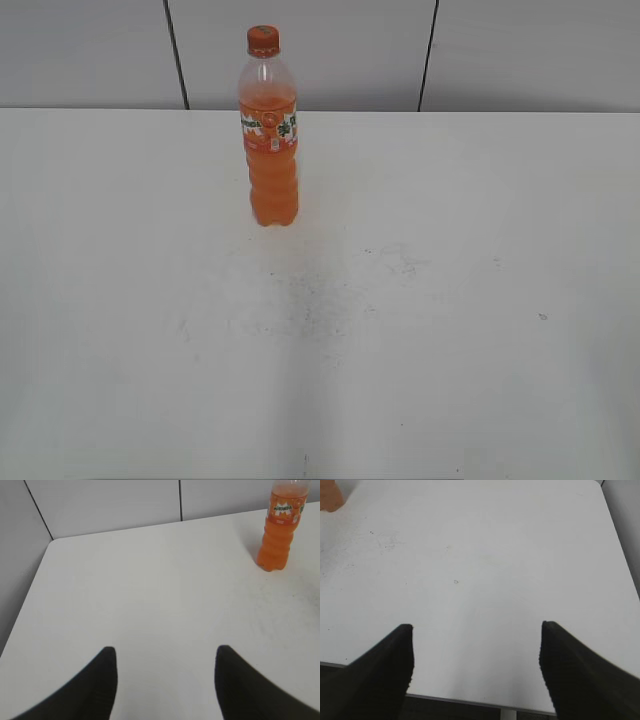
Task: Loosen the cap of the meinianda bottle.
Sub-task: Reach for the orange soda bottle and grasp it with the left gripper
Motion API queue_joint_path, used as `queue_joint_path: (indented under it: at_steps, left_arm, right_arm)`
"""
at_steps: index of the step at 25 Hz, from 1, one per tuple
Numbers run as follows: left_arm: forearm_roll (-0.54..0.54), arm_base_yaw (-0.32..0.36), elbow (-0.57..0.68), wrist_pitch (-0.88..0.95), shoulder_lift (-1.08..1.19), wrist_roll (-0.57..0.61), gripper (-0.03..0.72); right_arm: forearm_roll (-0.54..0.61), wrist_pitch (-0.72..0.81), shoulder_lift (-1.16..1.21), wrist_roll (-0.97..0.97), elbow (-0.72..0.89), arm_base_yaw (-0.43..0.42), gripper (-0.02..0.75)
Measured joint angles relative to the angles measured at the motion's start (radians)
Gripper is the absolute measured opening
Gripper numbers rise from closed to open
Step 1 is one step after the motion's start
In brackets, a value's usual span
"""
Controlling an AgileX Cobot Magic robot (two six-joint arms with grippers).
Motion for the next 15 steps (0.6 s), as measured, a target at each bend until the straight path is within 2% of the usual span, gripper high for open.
queue_joint_path:
  at_steps: [3, 6, 11, 15]
  left_arm:
    - [0.022, 0.000, -0.001, -0.004, 0.021, -0.023, 0.394]
    - [0.091, 0.000, -0.010, -0.046, 0.076, -0.061, 0.414]
    - [0.173, 0.000, -0.011, -0.358, 0.234, -0.096, 0.424]
    - [0.329, 0.000, -0.010, -0.555, 0.480, -0.259, 0.425]
  right_arm:
    - [0.000, 0.000, 0.000, 0.000, 0.000, 0.000, 0.587]
    - [0.000, 0.000, 0.000, 0.000, 0.000, 0.000, 0.587]
    - [0.000, 0.000, 0.000, 0.000, 0.000, 0.000, 0.587]
    - [0.000, 0.000, 0.000, 0.000, 0.000, 0.000, 0.587]
